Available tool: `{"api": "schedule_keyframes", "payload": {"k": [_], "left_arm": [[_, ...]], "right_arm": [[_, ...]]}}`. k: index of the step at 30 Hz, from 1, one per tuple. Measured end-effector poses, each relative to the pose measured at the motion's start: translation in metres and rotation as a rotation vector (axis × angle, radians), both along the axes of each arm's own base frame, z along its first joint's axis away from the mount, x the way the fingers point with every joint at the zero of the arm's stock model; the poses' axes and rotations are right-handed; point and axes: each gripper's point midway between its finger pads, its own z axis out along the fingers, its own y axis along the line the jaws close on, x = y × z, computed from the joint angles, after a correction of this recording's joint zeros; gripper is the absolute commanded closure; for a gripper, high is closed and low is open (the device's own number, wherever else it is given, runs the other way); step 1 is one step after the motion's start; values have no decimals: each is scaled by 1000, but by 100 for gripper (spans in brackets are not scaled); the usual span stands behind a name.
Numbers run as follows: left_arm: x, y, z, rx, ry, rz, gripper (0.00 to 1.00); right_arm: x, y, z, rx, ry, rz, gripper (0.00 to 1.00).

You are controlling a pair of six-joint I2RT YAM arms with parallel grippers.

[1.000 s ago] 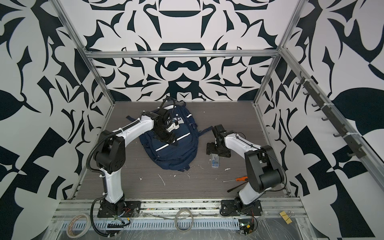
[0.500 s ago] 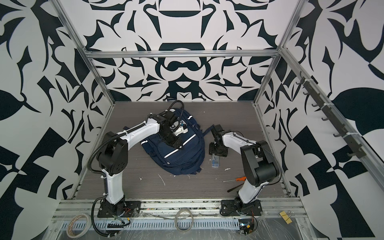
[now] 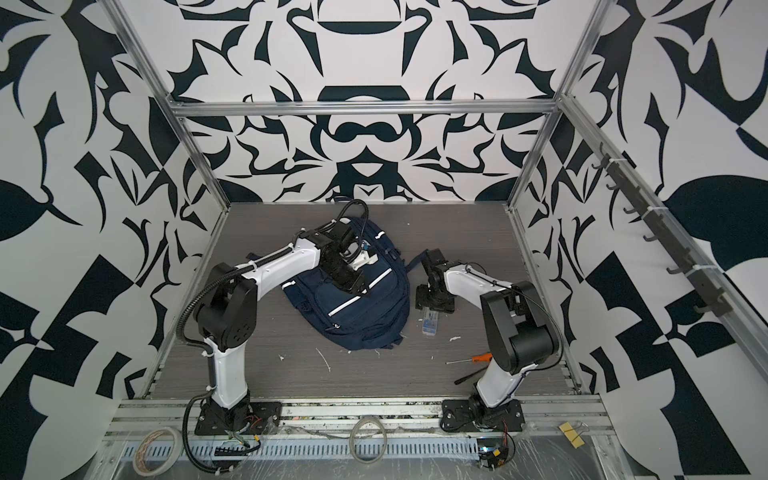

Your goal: Pack the student bag

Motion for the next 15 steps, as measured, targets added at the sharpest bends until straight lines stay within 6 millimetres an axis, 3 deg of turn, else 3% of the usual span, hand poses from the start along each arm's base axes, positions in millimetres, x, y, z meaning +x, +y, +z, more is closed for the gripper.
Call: {"api": "schedule_keyframes", "payload": {"k": [4, 15], "left_arm": [[3, 3, 1, 13, -9, 18, 61], [-1, -1, -3, -36, 24, 20, 82]], "right_arm": [[0, 1, 0, -9, -4, 7, 26], [0, -1, -2, -42, -6, 17, 45]]}}
